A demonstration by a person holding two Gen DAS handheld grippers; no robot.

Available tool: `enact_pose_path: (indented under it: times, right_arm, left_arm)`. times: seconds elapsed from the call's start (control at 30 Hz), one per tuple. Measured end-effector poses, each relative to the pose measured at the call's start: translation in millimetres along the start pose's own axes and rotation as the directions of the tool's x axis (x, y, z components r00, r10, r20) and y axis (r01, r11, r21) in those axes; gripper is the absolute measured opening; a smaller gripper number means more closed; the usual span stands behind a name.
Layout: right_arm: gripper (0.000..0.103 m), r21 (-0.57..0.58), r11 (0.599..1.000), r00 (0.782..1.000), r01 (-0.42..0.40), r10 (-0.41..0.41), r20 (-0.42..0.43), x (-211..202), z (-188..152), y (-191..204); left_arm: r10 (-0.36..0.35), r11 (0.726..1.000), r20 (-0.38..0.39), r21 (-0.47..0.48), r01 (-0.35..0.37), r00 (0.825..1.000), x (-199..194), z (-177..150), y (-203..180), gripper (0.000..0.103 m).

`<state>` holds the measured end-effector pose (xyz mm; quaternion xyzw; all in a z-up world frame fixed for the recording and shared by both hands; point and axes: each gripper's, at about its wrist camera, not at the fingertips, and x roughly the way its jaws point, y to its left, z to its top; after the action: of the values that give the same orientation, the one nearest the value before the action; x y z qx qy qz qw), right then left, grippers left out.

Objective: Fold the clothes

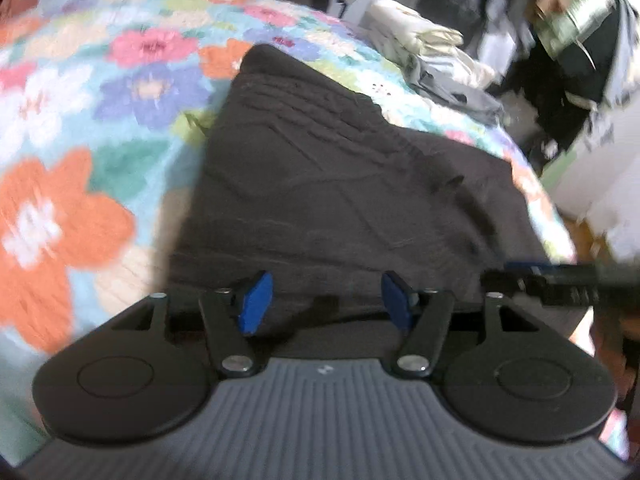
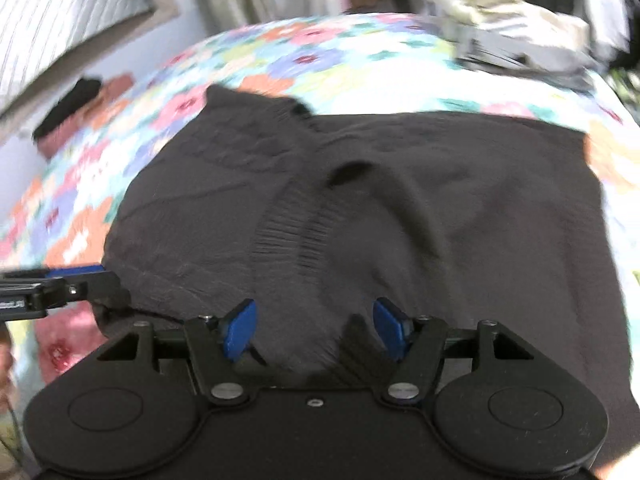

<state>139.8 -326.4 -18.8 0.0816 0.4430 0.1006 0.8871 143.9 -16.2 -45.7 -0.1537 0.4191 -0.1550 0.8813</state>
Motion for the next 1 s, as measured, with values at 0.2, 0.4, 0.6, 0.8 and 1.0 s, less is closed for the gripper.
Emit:
enact_pose_path:
  times: [0.2, 0.4, 0.6, 0.8, 1.0]
  right_arm:
    - [0.069, 0.236, 0.965, 0.992, 0.117, -0.103, -0.072, -31.9, -40.2, -60.6]
    - [0.069, 0.348, 0.929, 0.992, 0.123, -0.101, -0.082, -59.1, -88.6, -100.3]
    - [0.069, 0.337, 0.94, 0.999, 0.051, -0.05, -0.011, -62.0, -104.3, -109.2]
    - [0.07, 0.494, 0.867, 0.99, -0.063, -0.006, 0.138, -28.3, -98.1, -142.1]
    - [0.025, 0.371, 0.929, 0.982, 0.001, -0.071, 0.174, -14.4, -69.9, -122.1]
  left_arm:
    - [-0.052, 0.999, -0.037, -0.007, 0.052, 0.998, 24.0, -24.1, -53.7, 0.066]
    - [0.008, 0.993, -0.105, 0.117, 0.004, 0.994, 45.2, -53.7, -79.3, 0.067]
    - [-0.029, 0.998, -0.105, 0.058, 0.035, 0.994, 45.2, -54.8, -67.2, 0.067]
    - [-0.02, 0.994, -0.101, 0.108, 0.031, 0.995, 47.3, -51.4, -67.7, 0.067]
    - [-0.014, 0.995, -0.102, 0.098, 0.024, 0.995, 45.1, -41.7, -62.2, 0.067]
